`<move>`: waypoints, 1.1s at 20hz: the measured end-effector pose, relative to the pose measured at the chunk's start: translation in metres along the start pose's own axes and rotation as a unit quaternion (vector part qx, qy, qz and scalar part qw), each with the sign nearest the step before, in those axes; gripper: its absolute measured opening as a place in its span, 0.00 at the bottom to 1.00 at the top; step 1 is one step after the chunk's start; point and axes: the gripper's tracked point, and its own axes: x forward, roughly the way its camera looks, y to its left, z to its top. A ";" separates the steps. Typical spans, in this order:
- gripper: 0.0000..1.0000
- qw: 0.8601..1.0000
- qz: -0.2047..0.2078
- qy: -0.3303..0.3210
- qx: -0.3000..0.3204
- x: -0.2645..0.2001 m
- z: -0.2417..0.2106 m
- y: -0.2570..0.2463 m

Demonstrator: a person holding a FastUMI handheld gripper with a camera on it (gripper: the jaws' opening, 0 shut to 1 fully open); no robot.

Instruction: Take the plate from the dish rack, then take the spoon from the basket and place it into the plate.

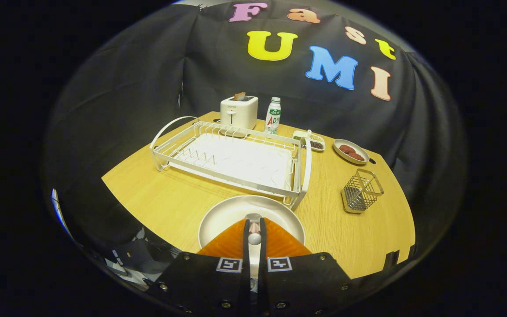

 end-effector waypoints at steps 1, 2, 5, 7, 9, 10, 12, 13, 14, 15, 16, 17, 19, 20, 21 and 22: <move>0.08 1.000 0.001 0.000 0.000 0.001 0.001 0.001; 0.08 1.000 0.001 0.000 0.001 0.002 0.001 0.001; 0.11 1.000 0.003 0.004 0.002 0.004 0.002 0.001; 0.13 1.000 0.014 0.006 0.006 0.004 0.001 0.006; 0.34 1.000 0.022 0.006 0.007 0.005 0.001 0.010; 0.45 1.000 0.020 0.005 0.006 0.004 0.002 0.010; 0.68 1.000 0.018 0.002 0.003 0.004 0.004 0.009; 0.77 1.000 0.017 -0.002 0.002 0.003 0.007 0.008; 0.89 1.000 0.014 -0.005 0.001 0.003 0.010 0.008; 0.99 1.000 0.014 -0.009 0.000 0.005 0.012 0.006; 0.97 1.000 0.012 -0.013 -0.001 0.004 0.014 0.006; 0.97 1.000 0.011 -0.018 0.000 0.002 0.018 0.005; 0.97 0.999 0.011 -0.031 0.004 -0.002 0.030 0.003; 0.97 0.999 0.009 -0.041 0.007 -0.004 0.039 0.002; 0.97 0.999 0.007 -0.051 0.010 -0.008 0.050 -0.001; 0.97 0.998 0.002 -0.064 0.014 -0.012 0.062 -0.005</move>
